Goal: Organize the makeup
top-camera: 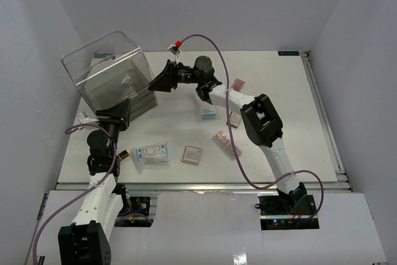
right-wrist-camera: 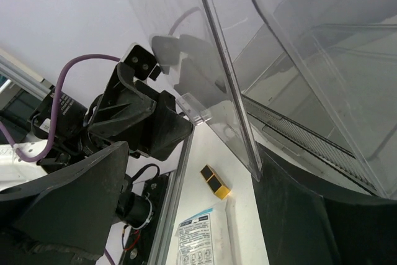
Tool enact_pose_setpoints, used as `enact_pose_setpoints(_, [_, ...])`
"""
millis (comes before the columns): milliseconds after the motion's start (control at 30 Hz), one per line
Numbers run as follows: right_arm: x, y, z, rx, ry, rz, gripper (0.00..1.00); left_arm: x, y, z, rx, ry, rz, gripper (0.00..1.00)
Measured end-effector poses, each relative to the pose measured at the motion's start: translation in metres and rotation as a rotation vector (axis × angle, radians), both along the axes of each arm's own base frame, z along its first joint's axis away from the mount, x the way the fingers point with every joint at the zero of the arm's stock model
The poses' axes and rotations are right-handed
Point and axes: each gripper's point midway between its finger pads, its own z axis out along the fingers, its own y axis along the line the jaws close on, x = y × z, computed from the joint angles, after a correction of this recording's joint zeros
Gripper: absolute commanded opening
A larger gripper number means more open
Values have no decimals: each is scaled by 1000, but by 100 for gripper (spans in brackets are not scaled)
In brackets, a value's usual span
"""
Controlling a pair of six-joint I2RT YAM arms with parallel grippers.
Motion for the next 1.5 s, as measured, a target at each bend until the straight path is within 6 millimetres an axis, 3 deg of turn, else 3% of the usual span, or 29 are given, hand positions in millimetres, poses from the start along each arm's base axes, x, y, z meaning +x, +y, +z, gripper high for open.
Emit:
enact_pose_setpoints(133, [-5, -5, -1, -6, 26, 10, 83, -6, -9, -1, 32, 2, -47, 68])
enact_pose_setpoints(267, [-13, -10, 12, 3, 22, 19, 83, -13, -20, -1, 92, -8, -106, 65])
enact_pose_setpoints(533, [-21, -20, 48, 52, -34, 21, 83, -28, -38, -14, 244, 17, -182, 24])
enact_pose_setpoints(700, [-24, -23, 55, 58, -34, 20, 83, -32, -37, -26, 290, 37, -175, 16])
enact_pose_setpoints(933, [-31, -28, 64, 62, -29, 31, 83, -30, -27, -60, 303, 94, -122, 15])
enact_pose_setpoints(1100, [-39, -35, 82, 85, -50, 38, 83, -33, -24, -71, 302, 98, -99, 18])
enact_pose_setpoints(1267, [-46, -40, 97, 108, -71, 41, 83, -35, -15, -52, 300, 18, -31, 23])
enact_pose_setpoints(1500, [-53, -46, 97, 103, -61, 46, 83, -21, 0, -35, 296, -12, 56, 25])
